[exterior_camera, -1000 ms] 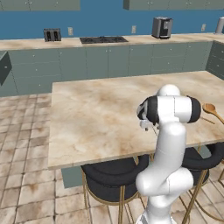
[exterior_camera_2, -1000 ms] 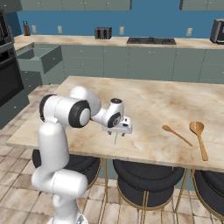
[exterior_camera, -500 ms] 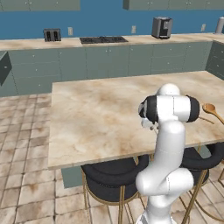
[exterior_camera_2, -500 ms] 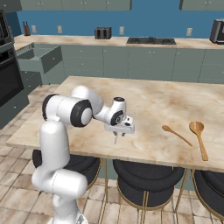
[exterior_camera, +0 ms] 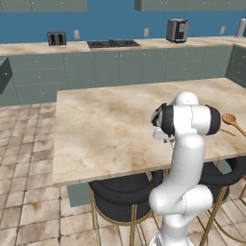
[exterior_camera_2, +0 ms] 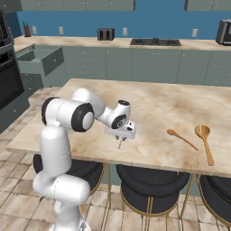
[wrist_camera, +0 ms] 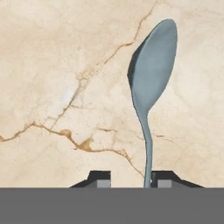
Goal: Pick up the metallic utensils from the counter and place them in the open drawer. Make sure not to pick up any wooden utensils.
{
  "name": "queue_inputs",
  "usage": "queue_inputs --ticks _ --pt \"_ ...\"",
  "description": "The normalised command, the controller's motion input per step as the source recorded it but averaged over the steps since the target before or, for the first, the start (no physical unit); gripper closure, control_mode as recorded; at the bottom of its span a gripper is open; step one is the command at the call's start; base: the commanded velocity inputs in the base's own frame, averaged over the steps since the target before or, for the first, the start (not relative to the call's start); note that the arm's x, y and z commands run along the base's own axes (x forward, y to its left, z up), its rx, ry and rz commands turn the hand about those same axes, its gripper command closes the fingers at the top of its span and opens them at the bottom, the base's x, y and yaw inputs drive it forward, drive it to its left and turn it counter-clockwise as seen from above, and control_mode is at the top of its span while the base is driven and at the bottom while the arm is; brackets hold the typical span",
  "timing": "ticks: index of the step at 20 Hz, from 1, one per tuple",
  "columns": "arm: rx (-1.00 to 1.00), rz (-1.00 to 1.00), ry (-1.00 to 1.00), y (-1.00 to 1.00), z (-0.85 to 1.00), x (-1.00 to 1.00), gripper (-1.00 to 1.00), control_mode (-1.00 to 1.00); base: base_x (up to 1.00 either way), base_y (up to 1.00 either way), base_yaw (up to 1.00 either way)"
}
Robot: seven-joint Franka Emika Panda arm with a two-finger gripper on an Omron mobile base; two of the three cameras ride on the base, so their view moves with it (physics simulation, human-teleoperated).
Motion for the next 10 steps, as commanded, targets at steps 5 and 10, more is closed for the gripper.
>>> queue_inputs --ticks 5,10 --pt "0.01 0.06 0.04 0.56 -0.39 -0.22 1.0 -1.0 0.0 0.0 0.0" --pt "-0.03 0.07 -0.07 0.05 -0.1 -0.27 1.0 -1.0 0.0 0.0 0.0"
